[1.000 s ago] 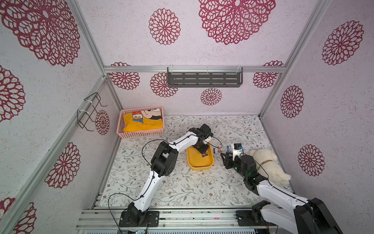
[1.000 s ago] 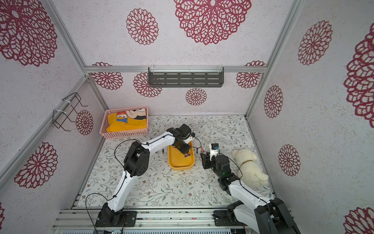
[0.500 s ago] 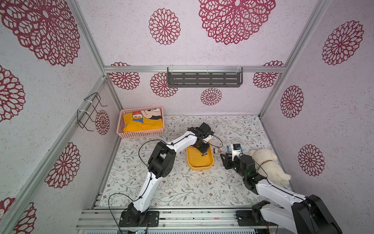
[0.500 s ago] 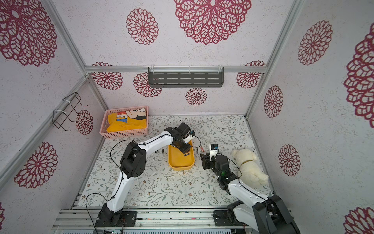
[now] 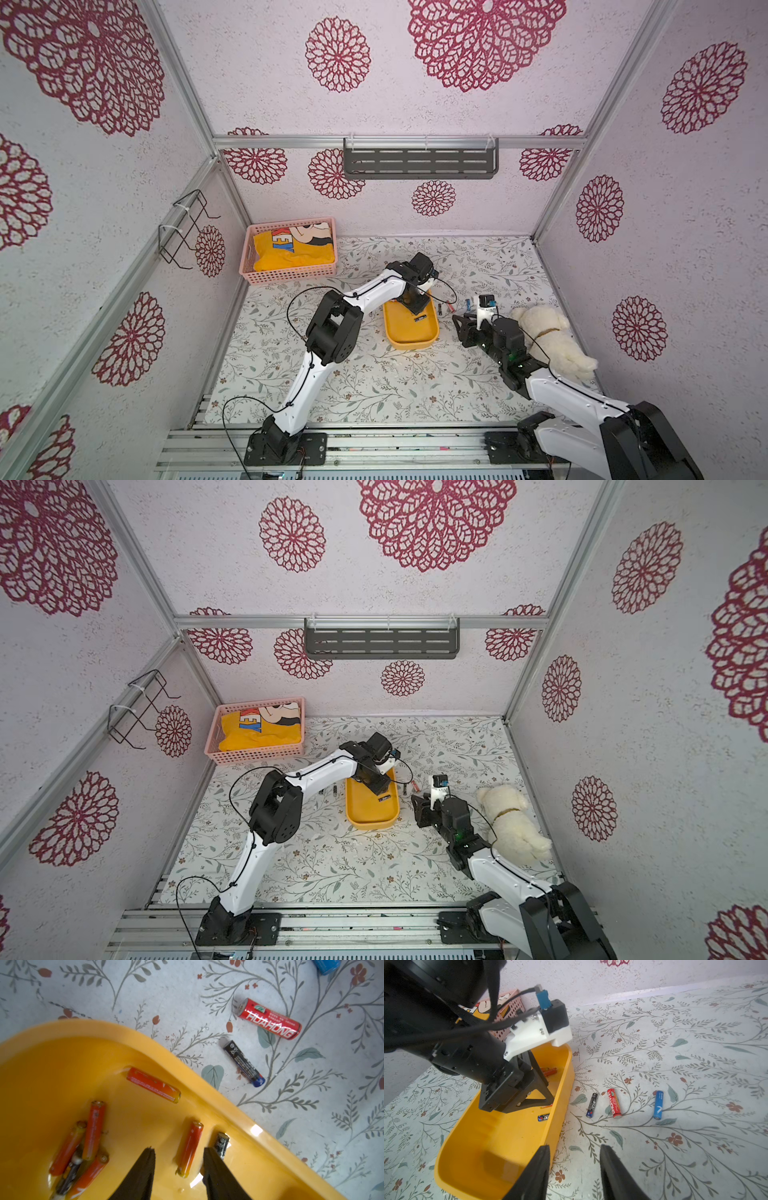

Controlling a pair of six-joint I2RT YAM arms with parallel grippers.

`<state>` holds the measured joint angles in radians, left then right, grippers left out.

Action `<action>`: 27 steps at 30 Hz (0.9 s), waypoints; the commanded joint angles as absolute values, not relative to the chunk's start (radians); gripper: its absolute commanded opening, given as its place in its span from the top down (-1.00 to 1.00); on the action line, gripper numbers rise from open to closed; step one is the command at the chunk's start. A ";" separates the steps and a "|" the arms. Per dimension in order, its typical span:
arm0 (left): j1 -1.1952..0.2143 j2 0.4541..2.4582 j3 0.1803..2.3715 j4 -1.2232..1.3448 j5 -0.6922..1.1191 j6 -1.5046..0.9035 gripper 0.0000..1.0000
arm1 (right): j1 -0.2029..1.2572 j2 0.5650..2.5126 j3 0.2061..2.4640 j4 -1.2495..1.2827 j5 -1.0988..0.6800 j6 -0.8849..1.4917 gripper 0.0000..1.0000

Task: Take the batteries out of the storage box
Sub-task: Pick up the battery from the storage box.

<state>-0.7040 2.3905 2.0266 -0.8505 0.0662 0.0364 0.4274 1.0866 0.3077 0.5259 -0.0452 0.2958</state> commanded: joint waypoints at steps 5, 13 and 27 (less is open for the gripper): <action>-0.723 2.439 2.045 -0.836 0.065 0.060 0.19 | 0.432 1.065 0.319 0.550 -0.020 0.279 0.09; -0.726 2.466 2.044 -0.825 0.017 0.059 0.37 | 0.431 1.060 0.321 0.552 -0.023 0.279 0.08; -0.729 2.463 2.043 -0.843 -0.045 0.011 0.93 | 0.432 1.005 0.324 0.522 -0.006 0.279 0.07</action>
<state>-0.7158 2.4393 2.0434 -0.8131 -0.0135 0.0330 0.4274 1.0321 0.3077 0.5159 -0.0257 0.2958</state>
